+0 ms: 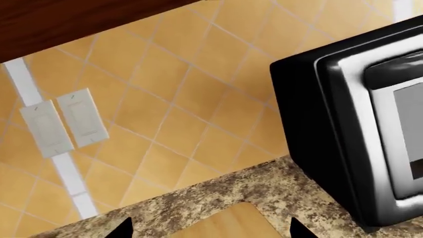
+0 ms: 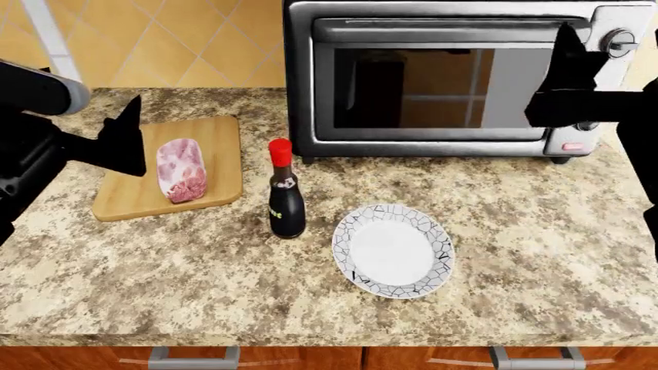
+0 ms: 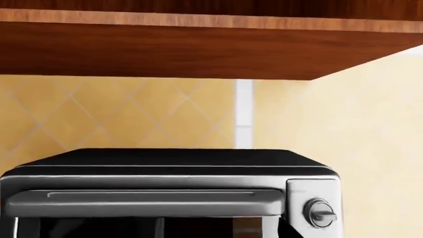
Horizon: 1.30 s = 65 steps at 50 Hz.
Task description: Pick the pork loin from the plate and place it on the cutting board. Then pick the condiment bottle from the cabinet and place it next to the cutting board.
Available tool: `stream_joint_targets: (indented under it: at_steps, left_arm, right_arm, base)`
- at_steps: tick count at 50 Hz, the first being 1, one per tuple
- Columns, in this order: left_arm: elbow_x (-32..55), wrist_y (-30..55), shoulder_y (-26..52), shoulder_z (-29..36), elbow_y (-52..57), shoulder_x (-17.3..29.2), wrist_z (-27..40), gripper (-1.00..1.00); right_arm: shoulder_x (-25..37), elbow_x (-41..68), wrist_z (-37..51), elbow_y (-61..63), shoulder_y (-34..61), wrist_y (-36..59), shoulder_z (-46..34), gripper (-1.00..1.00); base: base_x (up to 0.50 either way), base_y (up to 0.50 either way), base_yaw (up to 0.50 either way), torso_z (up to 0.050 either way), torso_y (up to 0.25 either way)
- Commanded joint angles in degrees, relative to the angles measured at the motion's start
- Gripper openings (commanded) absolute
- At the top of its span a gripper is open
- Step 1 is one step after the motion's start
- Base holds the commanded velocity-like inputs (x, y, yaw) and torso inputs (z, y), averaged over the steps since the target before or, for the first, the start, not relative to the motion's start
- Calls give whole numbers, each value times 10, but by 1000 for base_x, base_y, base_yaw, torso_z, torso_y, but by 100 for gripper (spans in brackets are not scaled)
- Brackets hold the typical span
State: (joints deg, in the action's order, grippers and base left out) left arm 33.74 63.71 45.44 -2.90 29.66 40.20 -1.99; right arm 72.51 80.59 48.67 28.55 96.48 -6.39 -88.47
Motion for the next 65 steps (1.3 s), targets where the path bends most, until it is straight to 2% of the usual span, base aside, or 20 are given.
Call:
stream_joint_targets:
  at_steps: [1,21,52,58,65]
  left_arm:
    - [13,7,-22,-10,27,2,1,100]
    - [18,-1,-39,-6,41,12,-7,100]
    - [17,-9,-64,-8,47,16,-3,100]
    - [31,4,-84,-31,69,13,8,100]
    - [52,25,-127,-97,121,4,37,100]
  right_arm:
    - [62,2,17,36,-5,2,0,100]
    - [95,3,29,47,-15,3,-1,100]
    - [102,-2,35,53,-36,-9,-6,100]
    - [119,-2,39,77,-40,-11,-7,100]
    - [158,13,56,132,-40,-3,-5,100]
  base:
    - [0,0,0,0,0]
    - [0,0,0,0,0]
    - [0,0,0,0,0]
    - [0,0,0,0,0]
    - [0,0,0,0,0]
